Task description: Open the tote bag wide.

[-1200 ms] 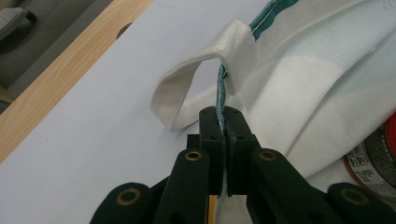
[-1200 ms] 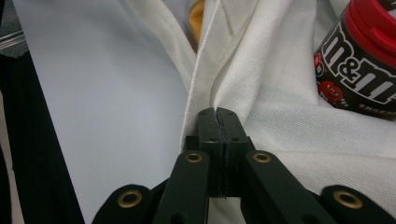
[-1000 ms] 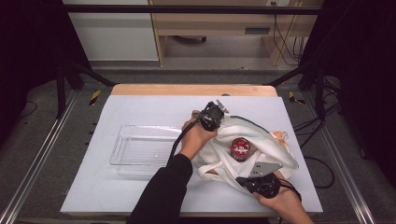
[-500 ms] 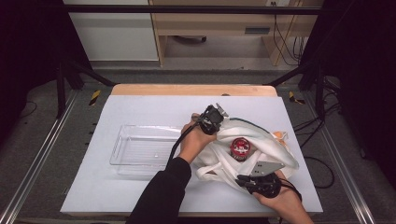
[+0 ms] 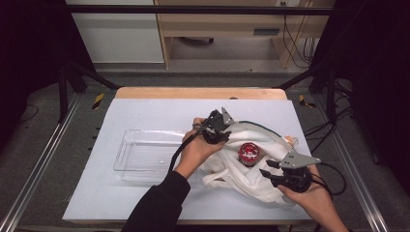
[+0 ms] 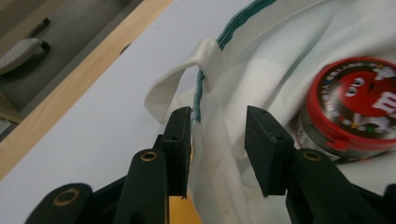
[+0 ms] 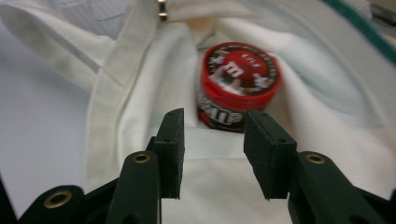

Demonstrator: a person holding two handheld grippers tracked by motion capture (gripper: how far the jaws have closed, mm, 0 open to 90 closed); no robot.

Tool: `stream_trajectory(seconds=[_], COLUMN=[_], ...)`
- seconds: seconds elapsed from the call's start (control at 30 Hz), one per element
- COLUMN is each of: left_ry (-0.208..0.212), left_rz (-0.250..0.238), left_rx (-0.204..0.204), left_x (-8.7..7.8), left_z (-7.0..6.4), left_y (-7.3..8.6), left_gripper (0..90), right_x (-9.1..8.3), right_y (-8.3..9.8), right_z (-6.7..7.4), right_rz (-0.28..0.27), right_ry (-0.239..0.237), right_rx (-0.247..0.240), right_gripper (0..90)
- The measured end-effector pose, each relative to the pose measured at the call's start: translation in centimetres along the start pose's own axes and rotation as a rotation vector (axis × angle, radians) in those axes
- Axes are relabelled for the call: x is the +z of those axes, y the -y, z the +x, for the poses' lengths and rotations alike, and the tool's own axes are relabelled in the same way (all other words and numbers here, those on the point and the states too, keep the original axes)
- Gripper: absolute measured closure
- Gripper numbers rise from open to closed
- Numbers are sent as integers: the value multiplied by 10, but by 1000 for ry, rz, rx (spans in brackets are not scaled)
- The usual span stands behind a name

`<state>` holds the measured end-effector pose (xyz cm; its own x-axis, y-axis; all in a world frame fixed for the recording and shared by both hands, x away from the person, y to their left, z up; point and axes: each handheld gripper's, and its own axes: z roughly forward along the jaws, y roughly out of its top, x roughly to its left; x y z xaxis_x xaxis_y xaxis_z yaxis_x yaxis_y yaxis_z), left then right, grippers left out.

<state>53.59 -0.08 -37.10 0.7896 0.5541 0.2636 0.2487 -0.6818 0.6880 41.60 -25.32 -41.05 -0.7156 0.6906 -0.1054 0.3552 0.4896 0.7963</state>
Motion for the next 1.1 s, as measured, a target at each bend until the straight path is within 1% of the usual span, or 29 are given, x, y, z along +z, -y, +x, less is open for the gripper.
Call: stream_trajectory(seconds=[0.1,0.13,0.23,0.3,0.33,0.43,0.47,0.5,0.57,0.6,0.67,0.7,0.73,0.77,0.8,0.83,0.87,0.9,0.93,0.97,1.0,1.03,1.07,1.1], left_ry=[14,18,50,77,83,103,109,115,123,126,124,136,143,130,120,124,124,131,136,136,134,134,136,138], left_rz=[-30,-33,-56,-69,-76,-86,-87,-87,-81,-70,-61,-66,-54,-48,-32,-16,-10,-16,-16,-18,-25,-27,-28,-31], left_rx=[15,22,4,-5,-5,-2,4,3,-8,-3,6,6,17,22,30,39,47,45,45,49,50,49,53,50], left_x=[-17,-23,-38,-47,-51,-60,-63,-64,-65,-64,-63,-62,-61,-59,-56,-54,-53,-51,-50,-49,-48,-48,-47,-48], left_z=[-7,-10,-20,-27,-32,-47,-52,-57,-65,-69,-75,-78,-80,-82,-83,-83,-83,-83,-83,-83,-84,-84,-84,-84], left_y=[4,6,17,24,28,41,46,51,61,65,71,73,75,77,78,79,80,81,81,82,83,83,84,85], left_gripper=[588,584,560,555,544,528,518,513,484,481,455,456,457,458,464,482,513,544,564,620,656,674,718,754], right_x=[-3,-4,-4,-2,0,8,11,15,20,23,28,31,33,35,37,38,40,41,43,45,47,49,49,49], right_y=[-5,-7,-10,-12,-12,-14,-14,-14,-14,-13,-12,-11,-10,-9,-9,-8,-8,-8,-8,-8,-8,-8,-8,-9], right_z=[-11,-15,-26,-32,-35,-41,-42,-43,-45,-46,-49,-49,-50,-51,-52,-53,-53,-55,-56,-57,-58,-60,-61,-63], right_rz=[6,1,-3,5,9,29,39,48,65,77,101,116,125,133,141,147,152,156,161,165,175,183,185,178], right_ry=[41,49,74,93,105,121,122,121,139,139,149,152,150,147,154,161,160,166,168,163,163,161,158,157], right_rx=[-8,-8,-2,-10,-14,-14,-19,-28,-40,-43,-40,-48,-52,-53,-56,-55,-57,-62,-55,-53,-53,-51,-51,-43], right_gripper=[568,569,569,567,567,560,554,544,535,528,519,520,525,531,539,577,613,630,650,695,721,763,833,865])
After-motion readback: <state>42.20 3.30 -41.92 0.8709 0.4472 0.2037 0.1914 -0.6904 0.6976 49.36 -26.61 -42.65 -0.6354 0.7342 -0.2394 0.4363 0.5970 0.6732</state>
